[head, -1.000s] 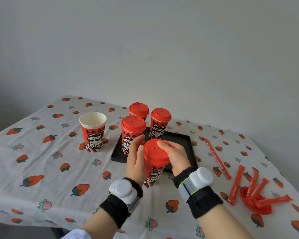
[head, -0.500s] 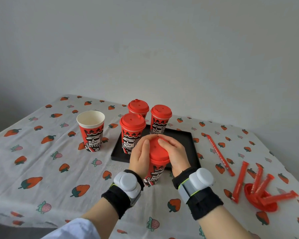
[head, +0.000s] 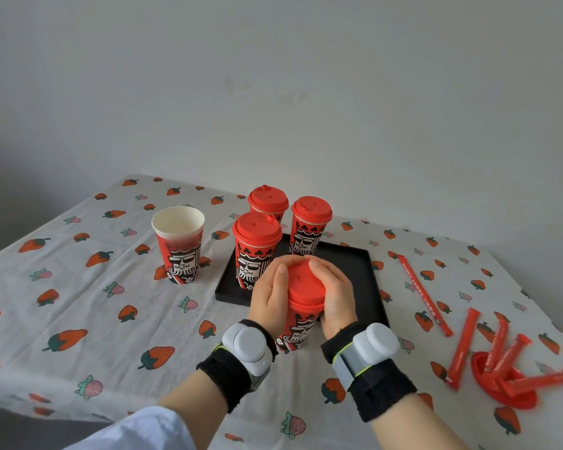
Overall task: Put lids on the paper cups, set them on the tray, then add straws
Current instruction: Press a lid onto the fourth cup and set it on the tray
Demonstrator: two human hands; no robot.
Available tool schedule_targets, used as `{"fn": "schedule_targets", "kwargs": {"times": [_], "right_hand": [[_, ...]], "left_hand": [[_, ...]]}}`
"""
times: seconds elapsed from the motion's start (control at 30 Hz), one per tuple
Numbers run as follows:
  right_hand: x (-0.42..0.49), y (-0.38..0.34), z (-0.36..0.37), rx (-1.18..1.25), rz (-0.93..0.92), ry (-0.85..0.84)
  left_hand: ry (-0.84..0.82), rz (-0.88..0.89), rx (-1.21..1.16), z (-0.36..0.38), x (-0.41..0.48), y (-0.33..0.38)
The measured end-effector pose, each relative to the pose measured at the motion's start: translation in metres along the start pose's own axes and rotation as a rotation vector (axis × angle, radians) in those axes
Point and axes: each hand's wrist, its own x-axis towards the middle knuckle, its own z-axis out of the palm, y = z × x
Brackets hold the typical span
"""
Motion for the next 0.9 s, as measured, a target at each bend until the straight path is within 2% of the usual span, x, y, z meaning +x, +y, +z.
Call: {"fn": "schedule_targets", "kwargs": {"times": [0.17, 0.33, 0.57, 0.67, 0.77, 0.9], "right_hand": [[-0.004, -0.005, -0.001, -0.036, 0.045, -0.034], [-0.009, -0.003, -0.014, -0.223, 0.057, -0.140], [-0.009, 0.005, -0.016, -0.188, 0.075, -0.101], [-0.014, 0.005, -0.024, -0.089, 0.130, -0.224], [-0.022, 0.007, -0.032, -0.025, 0.075, -0.362], [-0.032, 0.024, -0.033, -0.362, -0.076, -0.351]], "left_hand": [[-0.027, -0.034, 0.023, -0.002, -0.001, 0.001], [-0.072, -0.063, 0.085, -0.007, 0.000, 0.003], [-0.101, -0.088, 0.098, -0.009, 0.000, 0.007], [-0.147, -0.143, 0.087, -0.012, 0.000, 0.013], [-0.181, -0.177, 0.106, -0.016, 0.002, 0.019], [-0.080, -0.241, 0.109, -0.017, -0.007, 0.011]]}}
